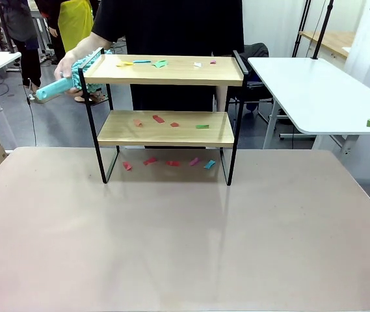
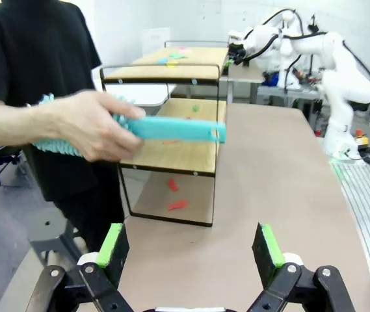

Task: Clean the shelf.
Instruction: Pick up the Duster handed by the human.

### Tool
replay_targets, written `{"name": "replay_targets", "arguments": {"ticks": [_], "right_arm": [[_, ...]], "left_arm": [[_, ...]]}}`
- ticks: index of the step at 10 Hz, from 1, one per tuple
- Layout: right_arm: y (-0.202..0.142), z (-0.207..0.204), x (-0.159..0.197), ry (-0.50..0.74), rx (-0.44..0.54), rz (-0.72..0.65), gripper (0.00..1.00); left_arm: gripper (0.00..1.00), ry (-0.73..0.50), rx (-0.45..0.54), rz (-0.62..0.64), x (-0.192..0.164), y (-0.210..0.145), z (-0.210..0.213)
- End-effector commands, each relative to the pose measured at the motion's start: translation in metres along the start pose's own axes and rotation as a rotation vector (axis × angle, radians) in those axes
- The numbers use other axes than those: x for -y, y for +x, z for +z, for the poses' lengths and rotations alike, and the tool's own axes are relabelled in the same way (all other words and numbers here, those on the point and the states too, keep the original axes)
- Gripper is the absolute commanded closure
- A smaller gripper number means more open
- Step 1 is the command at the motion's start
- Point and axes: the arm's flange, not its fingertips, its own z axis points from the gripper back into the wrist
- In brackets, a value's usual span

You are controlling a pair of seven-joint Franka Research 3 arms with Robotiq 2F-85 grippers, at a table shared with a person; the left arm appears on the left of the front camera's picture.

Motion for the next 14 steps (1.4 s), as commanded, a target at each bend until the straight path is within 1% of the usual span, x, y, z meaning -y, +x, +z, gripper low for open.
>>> {"name": "replay_targets", "arguments": {"ticks": [1, 2, 4, 5, 6, 7, 8, 9, 10, 11, 12, 13, 14], "right_arm": [[0.01, -0.004, -0.001, -0.013, -0.004, -0.008, 0.0], [0.01, -0.004, -0.001, -0.013, -0.004, -0.008, 0.0], [0.01, -0.004, -0.001, -0.013, -0.004, -0.008, 0.0], [0.01, -0.004, -0.001, -0.013, -0.004, -0.008, 0.0], [0.01, -0.004, -0.001, -0.013, -0.004, -0.008, 0.0], [0.01, -0.004, -0.001, -0.013, -0.004, -0.008, 0.0], [0.01, -0.004, -0.001, -0.013, -0.004, -0.008, 0.0], [0.01, -0.004, -0.001, -0.013, -0.004, -0.008, 0.0], [0.01, -0.004, -0.001, -0.013, -0.004, -0.008, 0.0], [0.01, -0.004, -0.001, -0.013, -0.004, -0.008, 0.0], [0.01, -0.004, -0.001, -0.013, -0.004, -0.008, 0.0], [0.01, -0.004, -0.001, -0.013, -0.004, -0.008, 0.0], [0.01, -0.004, -0.001, -0.013, -0.004, -0.008, 0.0]], "left_arm": [[0.0, 0.076, -0.145, 0.056, 0.023, 0.06, -0.015], [0.0, 0.117, -0.204, 0.089, 0.03, 0.091, -0.025], [0.0, 0.174, -0.322, 0.245, 0.047, 0.14, -0.057], [0.0, 0.25, -0.408, 0.303, 0.059, 0.163, -0.081], [0.0, 0.328, -0.477, 0.317, 0.07, 0.178, -0.099], [0.0, 0.413, -0.524, 0.342, 0.077, 0.191, -0.115], [0.0, 0.474, -0.566, 0.357, 0.081, 0.199, -0.13], [0.0, 0.506, -0.592, 0.375, 0.086, 0.204, -0.145], [0.0, 0.498, -0.651, 0.367, 0.092, 0.206, -0.155], [0.0, 0.509, -0.678, 0.38, 0.093, 0.205, -0.16], [0.0, 0.548, -0.719, 0.317, 0.088, 0.201, -0.153], [0.0, 0.501, -0.639, 0.352, 0.087, 0.209, -0.159], [0.0, 0.501, -0.639, 0.352, 0.087, 0.209, -0.159]]}}
